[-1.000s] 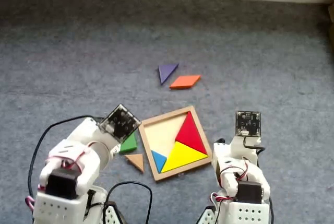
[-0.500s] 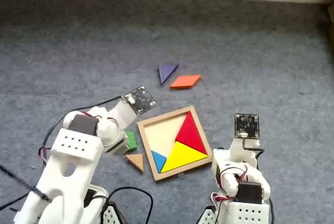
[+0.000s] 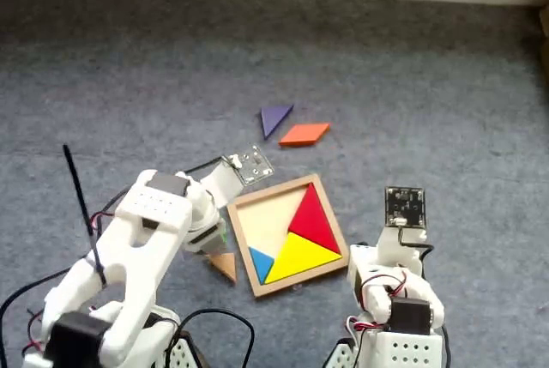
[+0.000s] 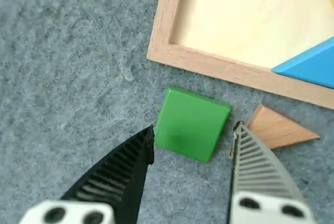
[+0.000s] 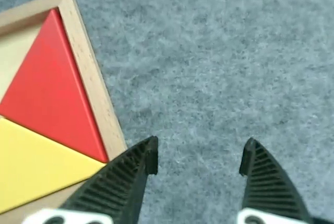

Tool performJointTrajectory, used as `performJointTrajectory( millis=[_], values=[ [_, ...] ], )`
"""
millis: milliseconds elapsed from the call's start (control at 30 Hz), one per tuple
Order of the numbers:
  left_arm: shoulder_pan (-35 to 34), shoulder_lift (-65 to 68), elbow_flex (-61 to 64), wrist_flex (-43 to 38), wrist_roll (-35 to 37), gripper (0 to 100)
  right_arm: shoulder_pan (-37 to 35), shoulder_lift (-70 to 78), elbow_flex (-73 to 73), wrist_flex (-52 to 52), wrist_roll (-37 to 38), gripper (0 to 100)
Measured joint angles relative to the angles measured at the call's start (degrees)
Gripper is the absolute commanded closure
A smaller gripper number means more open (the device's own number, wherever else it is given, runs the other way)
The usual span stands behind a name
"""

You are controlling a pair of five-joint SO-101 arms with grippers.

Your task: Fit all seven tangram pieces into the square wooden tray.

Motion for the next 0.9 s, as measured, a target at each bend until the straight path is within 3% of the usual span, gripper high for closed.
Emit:
performJointTrajectory(
  millis=[367, 600, 900],
  values=[
    [0.3, 13.4, -5.9, -0.3, -6.8, 87, 0.0, 0.0, 0.0, 0.0, 0.0, 74.6],
    [0.4, 13.9, -6.5, -0.3, -7.2, 88, 0.0, 0.0, 0.0, 0.0, 0.0, 74.6],
    [0.4, 14.2, -7.4, -0.3, -7.2, 99, 0.0, 0.0, 0.0, 0.0, 0.0, 74.6]
  ],
)
